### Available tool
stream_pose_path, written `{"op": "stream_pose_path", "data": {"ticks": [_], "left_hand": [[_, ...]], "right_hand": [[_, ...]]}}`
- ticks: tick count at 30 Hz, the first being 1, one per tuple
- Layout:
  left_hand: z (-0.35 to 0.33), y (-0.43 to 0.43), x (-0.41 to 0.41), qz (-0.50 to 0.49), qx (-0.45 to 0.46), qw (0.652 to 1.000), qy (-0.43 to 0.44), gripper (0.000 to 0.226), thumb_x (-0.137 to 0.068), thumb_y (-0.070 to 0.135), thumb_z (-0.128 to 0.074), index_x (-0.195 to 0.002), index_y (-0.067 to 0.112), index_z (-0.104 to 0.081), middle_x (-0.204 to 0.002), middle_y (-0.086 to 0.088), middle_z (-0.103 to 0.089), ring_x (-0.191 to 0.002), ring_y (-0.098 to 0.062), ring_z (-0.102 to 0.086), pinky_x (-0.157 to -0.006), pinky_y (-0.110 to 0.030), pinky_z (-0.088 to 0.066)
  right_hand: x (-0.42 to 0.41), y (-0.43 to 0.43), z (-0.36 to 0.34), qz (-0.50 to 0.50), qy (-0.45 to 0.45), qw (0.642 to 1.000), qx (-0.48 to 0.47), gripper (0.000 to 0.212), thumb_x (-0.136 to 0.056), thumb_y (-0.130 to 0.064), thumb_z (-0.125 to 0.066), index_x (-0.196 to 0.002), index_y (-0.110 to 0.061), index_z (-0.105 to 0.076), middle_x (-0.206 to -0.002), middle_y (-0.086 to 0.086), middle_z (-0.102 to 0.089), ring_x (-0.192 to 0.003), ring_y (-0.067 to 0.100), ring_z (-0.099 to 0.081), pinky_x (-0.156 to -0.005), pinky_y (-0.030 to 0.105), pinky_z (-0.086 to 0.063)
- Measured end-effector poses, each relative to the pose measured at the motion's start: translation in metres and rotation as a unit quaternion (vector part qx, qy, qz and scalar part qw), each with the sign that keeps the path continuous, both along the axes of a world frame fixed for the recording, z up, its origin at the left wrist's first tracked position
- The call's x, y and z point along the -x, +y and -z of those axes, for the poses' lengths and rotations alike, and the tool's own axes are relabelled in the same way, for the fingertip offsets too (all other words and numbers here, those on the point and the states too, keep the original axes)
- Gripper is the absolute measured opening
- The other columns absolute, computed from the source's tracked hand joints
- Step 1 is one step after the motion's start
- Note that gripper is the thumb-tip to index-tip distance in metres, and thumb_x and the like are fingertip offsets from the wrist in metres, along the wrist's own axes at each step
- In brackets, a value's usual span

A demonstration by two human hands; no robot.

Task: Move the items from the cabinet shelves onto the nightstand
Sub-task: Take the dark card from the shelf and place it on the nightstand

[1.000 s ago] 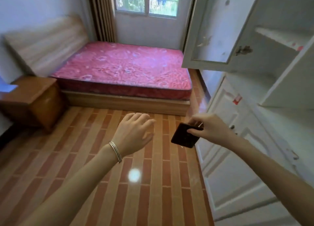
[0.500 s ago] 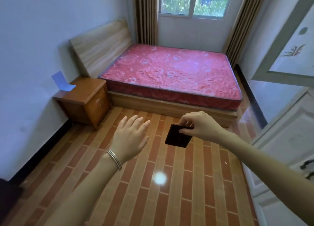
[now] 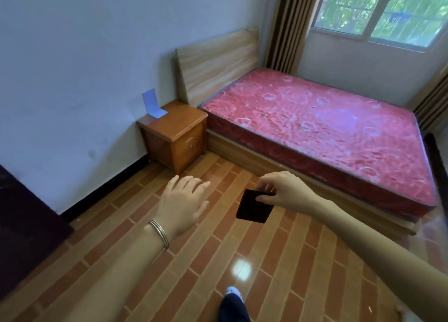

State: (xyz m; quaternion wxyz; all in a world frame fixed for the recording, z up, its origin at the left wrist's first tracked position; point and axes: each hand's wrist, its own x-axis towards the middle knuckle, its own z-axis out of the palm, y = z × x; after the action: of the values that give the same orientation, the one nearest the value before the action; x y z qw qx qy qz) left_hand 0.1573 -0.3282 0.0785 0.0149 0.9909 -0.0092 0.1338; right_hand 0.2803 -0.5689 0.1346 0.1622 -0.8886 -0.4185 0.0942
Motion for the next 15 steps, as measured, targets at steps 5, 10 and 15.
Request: {"op": "stream_pose_path", "data": {"ticks": [5,10,15], "left_hand": [[-0.016,0.016,-0.068,-0.046,-0.004,0.999,-0.005,0.050,-0.084,0.045,-0.036,-0.119,0.020,-0.062,-0.110,-0.001,-0.065,-0.106,-0.022,-0.059,-0.095,-0.045,-0.043],[-0.027,0.019,-0.127,-0.094,-0.002,0.995,-0.020,0.050,-0.085,0.044,-0.034,-0.119,0.019,-0.063,-0.113,-0.002,-0.065,-0.109,-0.021,-0.058,-0.097,-0.044,-0.042],[-0.019,0.013,-0.166,-0.083,0.000,0.997,-0.005,0.048,-0.087,0.042,-0.035,-0.122,0.022,-0.060,-0.119,0.000,-0.062,-0.110,-0.018,-0.057,-0.098,-0.041,-0.041]], "right_hand": [[-0.097,0.030,-0.013,-0.037,0.005,0.999,-0.019,0.010,-0.080,-0.027,-0.069,-0.088,-0.022,-0.067,-0.081,-0.014,-0.062,-0.075,0.004,-0.058,-0.068,0.038,-0.053],[-0.176,0.049,-0.022,-0.054,0.018,0.998,-0.037,0.009,-0.079,-0.024,-0.071,-0.087,-0.023,-0.067,-0.078,-0.014,-0.062,-0.074,0.005,-0.059,-0.069,0.039,-0.053],[-0.218,0.052,-0.007,-0.071,0.038,0.996,-0.023,0.008,-0.080,-0.025,-0.069,-0.087,-0.023,-0.067,-0.082,-0.013,-0.063,-0.078,0.006,-0.059,-0.071,0.038,-0.053]]}}
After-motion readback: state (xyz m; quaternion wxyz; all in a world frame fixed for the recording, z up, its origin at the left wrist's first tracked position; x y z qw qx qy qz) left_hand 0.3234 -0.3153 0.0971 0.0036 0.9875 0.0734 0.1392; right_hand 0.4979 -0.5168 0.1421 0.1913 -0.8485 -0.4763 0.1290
